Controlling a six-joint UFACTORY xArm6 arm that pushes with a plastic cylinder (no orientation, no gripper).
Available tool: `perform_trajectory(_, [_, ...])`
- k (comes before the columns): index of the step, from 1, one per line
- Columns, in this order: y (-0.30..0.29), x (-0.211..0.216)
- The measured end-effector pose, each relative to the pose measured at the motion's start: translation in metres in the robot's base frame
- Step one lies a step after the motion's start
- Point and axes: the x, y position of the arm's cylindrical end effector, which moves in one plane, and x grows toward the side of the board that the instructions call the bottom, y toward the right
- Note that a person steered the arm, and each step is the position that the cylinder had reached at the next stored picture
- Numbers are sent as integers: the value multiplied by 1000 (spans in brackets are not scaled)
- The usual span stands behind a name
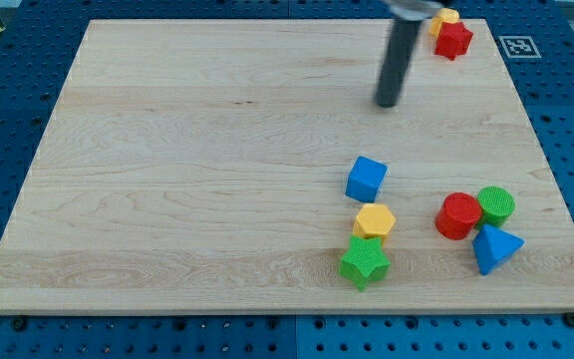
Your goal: Move your arm towards yellow hexagon
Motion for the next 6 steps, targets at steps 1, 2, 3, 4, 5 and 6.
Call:
perform_trajectory(1, [-74, 12])
perform_trajectory(2, [-125, 44])
perform_trajectory(3, [-144, 100])
perform_trajectory(4, [-141, 155])
perform_trajectory(5, [-141, 164])
perform_trajectory(6, [-119, 170])
